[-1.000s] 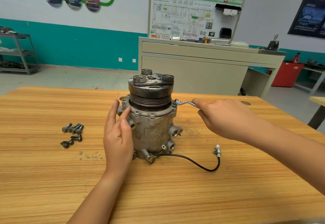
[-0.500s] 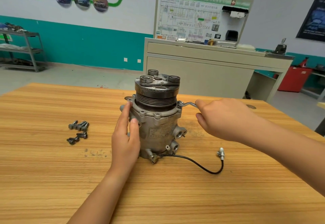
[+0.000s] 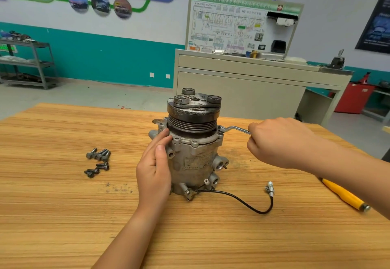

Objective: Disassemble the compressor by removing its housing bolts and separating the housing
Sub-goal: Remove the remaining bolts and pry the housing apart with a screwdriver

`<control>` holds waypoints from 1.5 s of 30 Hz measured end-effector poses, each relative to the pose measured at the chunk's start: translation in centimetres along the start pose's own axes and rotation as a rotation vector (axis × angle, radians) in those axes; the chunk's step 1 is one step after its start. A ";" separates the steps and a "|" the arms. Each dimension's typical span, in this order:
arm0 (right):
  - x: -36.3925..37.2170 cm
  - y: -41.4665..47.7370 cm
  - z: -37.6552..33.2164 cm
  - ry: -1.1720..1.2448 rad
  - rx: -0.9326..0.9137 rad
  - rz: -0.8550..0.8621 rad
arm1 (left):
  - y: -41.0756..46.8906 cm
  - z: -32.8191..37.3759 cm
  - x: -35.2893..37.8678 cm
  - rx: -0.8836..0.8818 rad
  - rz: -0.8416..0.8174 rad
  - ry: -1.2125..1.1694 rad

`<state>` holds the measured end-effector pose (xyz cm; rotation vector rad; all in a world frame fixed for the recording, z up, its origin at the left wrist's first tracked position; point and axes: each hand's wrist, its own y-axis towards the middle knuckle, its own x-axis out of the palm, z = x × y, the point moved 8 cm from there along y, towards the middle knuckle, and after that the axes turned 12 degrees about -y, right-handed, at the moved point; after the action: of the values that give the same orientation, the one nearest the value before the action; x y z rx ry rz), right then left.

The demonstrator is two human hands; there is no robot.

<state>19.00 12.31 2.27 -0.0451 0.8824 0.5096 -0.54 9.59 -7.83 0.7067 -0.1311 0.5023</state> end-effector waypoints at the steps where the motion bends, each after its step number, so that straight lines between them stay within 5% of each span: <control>1: -0.2 -0.1 -0.2 -0.016 -0.008 -0.018 | 0.0 0.0 0.0 0.003 0.001 0.007; 9: -1.6 -0.9 -2.2 -0.343 -0.148 -0.067 | -0.1 -1.6 0.8 -0.139 -0.051 0.066; 15: -1.3 -1.4 -3.0 -0.325 -0.109 -0.104 | 0.0 -2.3 1.1 -0.134 -0.086 0.254; 25: -1.0 -0.9 -2.6 -0.327 -0.108 -0.119 | -0.1 -2.4 1.1 -0.179 -0.111 0.230; 40: 1.2 3.1 1.0 -0.400 -0.233 0.113 | 0.1 -2.3 0.9 -0.143 -0.112 0.228; 45: 3.2 6.3 1.3 -0.124 -0.150 0.249 | 0.2 -2.2 1.0 -0.129 -0.116 0.239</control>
<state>18.85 19.46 1.77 -0.0400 0.7309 0.8032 0.12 11.55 -9.16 0.5203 0.1000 0.4592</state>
